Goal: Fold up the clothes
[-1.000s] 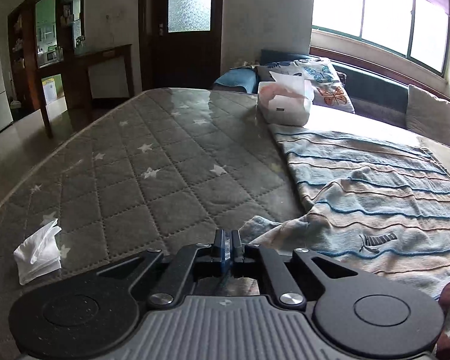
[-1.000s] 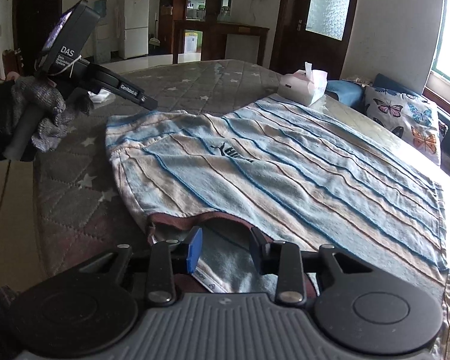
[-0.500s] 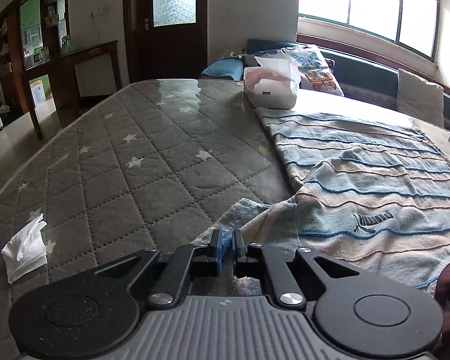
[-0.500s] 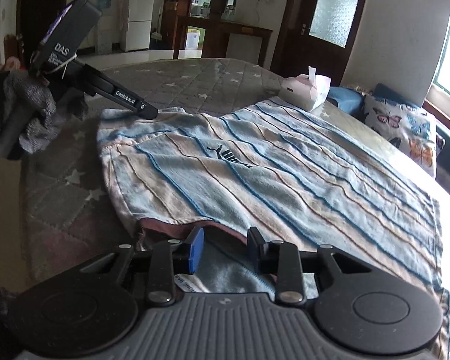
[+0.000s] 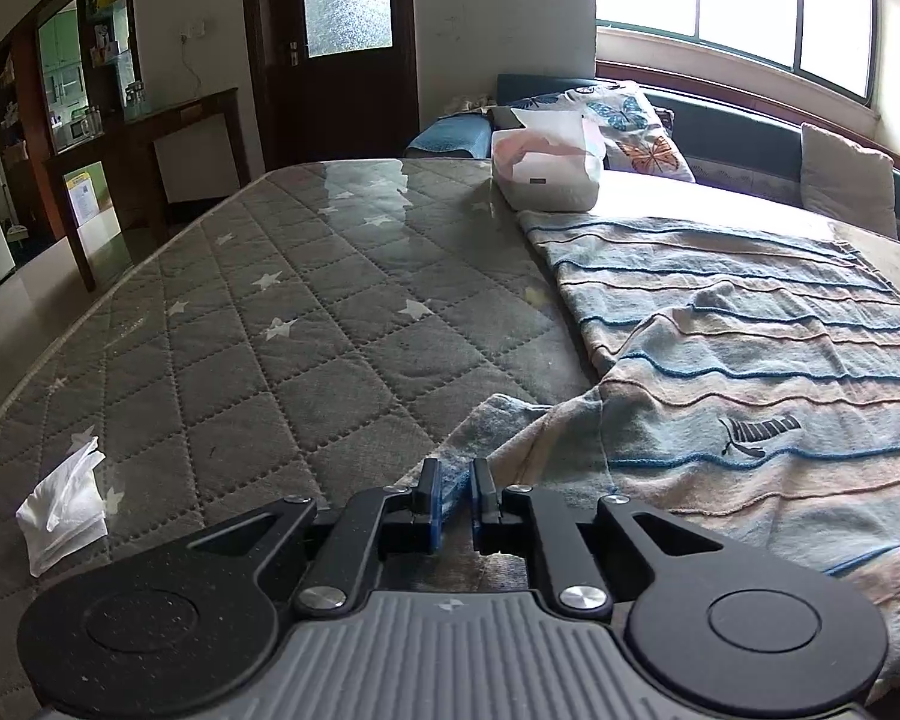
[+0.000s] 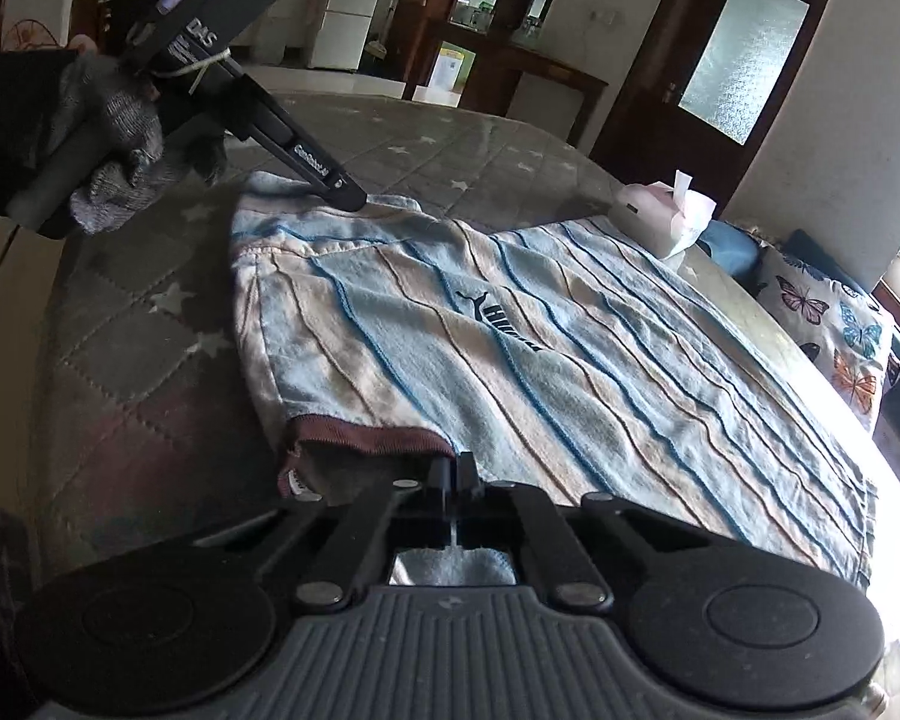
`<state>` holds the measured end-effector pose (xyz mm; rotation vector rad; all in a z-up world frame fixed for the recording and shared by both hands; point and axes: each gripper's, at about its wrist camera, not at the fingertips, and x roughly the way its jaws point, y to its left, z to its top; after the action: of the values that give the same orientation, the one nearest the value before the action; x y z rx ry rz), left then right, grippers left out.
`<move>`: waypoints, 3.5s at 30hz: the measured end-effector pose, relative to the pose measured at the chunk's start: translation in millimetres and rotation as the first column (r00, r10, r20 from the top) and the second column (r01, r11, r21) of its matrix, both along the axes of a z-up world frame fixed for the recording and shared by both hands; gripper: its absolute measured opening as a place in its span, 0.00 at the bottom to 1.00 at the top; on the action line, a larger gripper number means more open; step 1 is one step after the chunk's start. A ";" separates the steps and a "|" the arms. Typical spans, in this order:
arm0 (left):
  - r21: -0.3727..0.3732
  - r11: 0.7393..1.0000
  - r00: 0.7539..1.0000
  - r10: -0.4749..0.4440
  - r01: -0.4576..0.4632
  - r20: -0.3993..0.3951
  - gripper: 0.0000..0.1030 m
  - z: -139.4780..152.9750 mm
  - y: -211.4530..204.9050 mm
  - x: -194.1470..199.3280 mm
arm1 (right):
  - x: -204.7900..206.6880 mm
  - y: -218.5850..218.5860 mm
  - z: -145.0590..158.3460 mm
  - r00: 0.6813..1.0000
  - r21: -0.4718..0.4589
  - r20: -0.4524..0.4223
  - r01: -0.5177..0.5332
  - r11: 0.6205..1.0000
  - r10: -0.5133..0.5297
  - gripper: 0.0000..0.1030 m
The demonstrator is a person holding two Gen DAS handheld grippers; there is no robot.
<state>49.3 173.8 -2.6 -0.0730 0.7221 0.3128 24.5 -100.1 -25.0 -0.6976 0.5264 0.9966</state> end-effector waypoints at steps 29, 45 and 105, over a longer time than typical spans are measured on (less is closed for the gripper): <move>-0.031 0.973 0.973 -0.226 0.227 0.045 0.30 18.1 -84.5 14.4 | 47.9 -68.2 4.3 0.936 0.086 -0.195 0.315 0.945 -0.294 0.11; 0.098 0.891 0.894 -0.447 0.442 0.027 0.38 -8.2 -156.5 -13.0 | 19.9 -125.1 5.6 0.879 0.124 -0.268 0.437 0.891 -0.394 0.14; 0.117 0.797 0.802 -0.597 0.592 0.010 0.73 7.4 -237.2 15.2 | 172.9 -209.1 -9.2 0.633 0.226 -0.318 0.774 0.592 -0.706 0.25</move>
<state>64.5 -63.4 4.9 0.2518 0.6445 -0.2602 197.4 -309.2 -34.2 -0.0070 0.7154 0.3190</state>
